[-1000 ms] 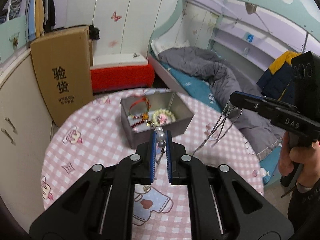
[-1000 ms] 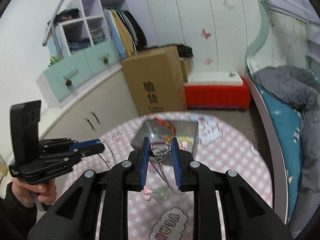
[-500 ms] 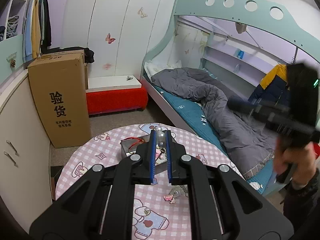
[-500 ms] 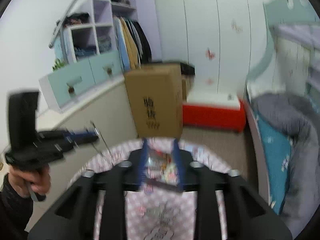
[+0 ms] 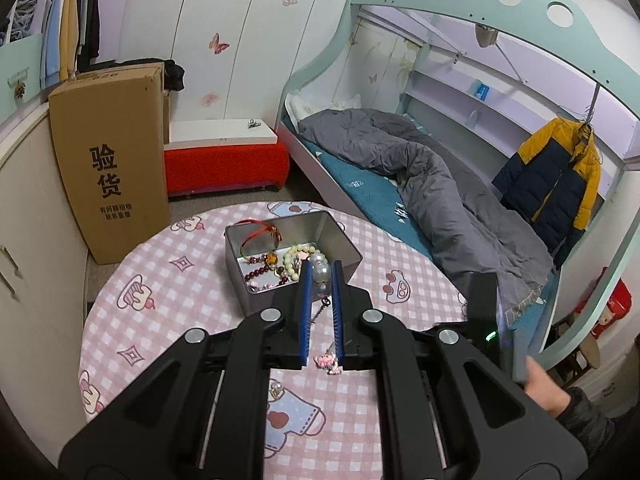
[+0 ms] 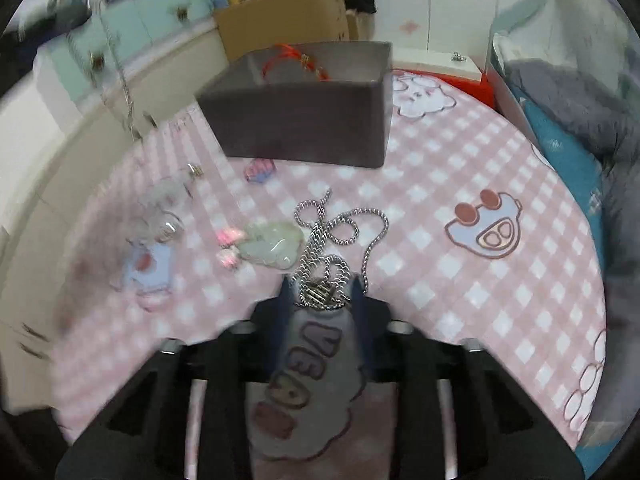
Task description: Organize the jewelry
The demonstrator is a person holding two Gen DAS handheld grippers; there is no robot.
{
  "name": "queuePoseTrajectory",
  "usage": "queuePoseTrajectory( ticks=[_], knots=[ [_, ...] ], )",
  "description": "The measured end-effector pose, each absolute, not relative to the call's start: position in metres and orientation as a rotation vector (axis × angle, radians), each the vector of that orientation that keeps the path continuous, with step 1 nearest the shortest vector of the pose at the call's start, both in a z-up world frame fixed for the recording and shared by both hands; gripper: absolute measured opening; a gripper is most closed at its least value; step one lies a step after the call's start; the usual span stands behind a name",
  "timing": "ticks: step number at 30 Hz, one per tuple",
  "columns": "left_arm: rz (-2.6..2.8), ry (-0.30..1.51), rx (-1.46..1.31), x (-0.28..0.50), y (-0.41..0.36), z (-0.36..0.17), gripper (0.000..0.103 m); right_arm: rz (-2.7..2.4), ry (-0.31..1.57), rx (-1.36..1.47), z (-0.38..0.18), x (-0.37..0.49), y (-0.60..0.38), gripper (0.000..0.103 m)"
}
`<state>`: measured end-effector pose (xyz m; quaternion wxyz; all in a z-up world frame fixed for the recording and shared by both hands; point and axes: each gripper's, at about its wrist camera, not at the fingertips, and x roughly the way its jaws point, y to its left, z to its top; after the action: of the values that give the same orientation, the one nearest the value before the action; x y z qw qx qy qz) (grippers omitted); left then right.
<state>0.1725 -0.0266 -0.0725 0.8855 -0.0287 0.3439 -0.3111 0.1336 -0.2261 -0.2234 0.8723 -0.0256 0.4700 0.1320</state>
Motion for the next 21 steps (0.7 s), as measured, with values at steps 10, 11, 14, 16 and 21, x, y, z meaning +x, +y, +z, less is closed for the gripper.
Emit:
queuePoseTrajectory(
  ticks=[10,11,14,16,21],
  knots=[
    [-0.635,0.705,-0.069,0.174,-0.023,-0.069,0.009,0.334,0.851,0.06,-0.156,0.129,-0.242,0.015],
    [-0.637,0.698,-0.069,0.175,-0.023,-0.066,0.009,0.342,0.828,0.062,-0.143,0.129,-0.243,0.015],
    [-0.641,0.675,-0.068,0.177,-0.024,-0.056,0.009,0.369,0.747,0.051,-0.101,0.132,-0.245,0.015],
    [-0.641,0.658,-0.068,0.178,-0.024,-0.049,0.009,0.387,0.684,0.034,-0.069,0.133,-0.243,0.015],
    [-0.647,0.62,-0.062,0.184,-0.026,-0.032,0.009,0.425,0.565,-0.008,-0.012,0.139,-0.235,0.015]
  ],
)
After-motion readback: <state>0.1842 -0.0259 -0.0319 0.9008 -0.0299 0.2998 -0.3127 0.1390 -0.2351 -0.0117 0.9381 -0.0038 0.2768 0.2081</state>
